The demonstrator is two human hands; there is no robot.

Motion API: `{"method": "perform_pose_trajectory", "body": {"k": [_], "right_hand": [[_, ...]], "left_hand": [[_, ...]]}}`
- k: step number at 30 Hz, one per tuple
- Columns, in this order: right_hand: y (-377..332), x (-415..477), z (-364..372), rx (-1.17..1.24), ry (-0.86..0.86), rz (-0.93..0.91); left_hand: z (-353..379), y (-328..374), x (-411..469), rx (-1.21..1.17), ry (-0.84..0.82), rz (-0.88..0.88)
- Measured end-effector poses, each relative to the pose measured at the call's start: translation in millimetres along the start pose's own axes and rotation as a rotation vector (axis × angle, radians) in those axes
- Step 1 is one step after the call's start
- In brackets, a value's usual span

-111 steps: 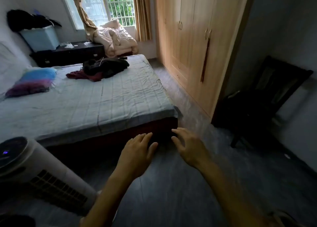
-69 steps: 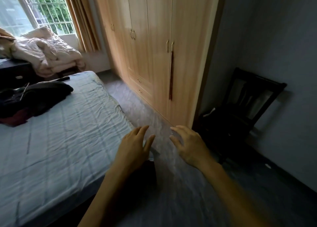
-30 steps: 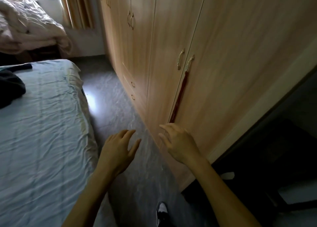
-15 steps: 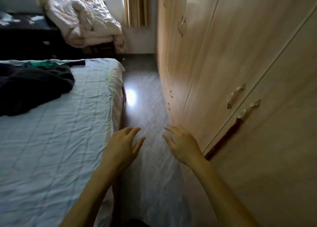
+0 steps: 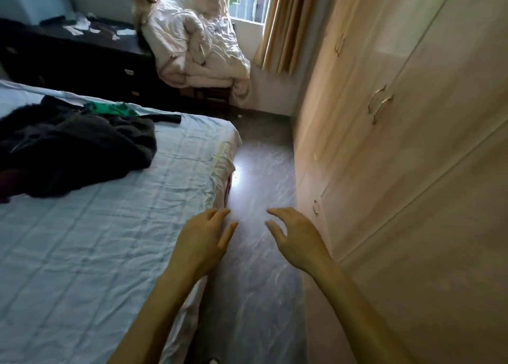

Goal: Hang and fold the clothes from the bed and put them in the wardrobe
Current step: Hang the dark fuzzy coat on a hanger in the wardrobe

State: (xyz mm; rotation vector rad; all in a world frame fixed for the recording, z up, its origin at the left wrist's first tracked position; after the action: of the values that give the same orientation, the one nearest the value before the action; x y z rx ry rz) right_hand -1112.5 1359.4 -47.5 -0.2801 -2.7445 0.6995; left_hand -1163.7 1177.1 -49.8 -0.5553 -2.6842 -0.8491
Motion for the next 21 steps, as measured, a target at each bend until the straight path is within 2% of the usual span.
{"method": "perform_pose_trajectory", "body": {"k": [3, 8, 14, 21], "right_hand": [[-16.9, 59.7, 11.8, -0.005, 0.013, -0.047], [-33.4, 142.1, 56.5, 0.018, -0.062, -0.141], [-26.8, 242.6, 107.7, 0.092, -0.139, -0.227], [-20.4, 376.0, 130.3, 0.169, -0.226, -0.385]], "left_hand": [[-5.5, -20.3, 46.1, 0.018, 0.041, -0.021], [6.4, -65.8, 102.3, 0.061, 0.077, -0.119], [39.9, -107.1, 172.1, 0.099, 0.091, -0.262], [57.0, -132.8, 274.6, 0.146, 0.203, -0.472]]}}
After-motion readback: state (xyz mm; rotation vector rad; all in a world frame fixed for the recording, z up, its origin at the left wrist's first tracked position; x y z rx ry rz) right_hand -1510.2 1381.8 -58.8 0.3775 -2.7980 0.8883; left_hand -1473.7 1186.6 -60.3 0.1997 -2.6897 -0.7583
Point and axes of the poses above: each hand's wrist, its own x-axis towards the middle knuckle, its own z-axis out of the palm, y = z × x, the point moved 7 cm from there along x, towards the middle knuckle, and after that the axes turned 15 degrees about y, right-handed, at the moved point
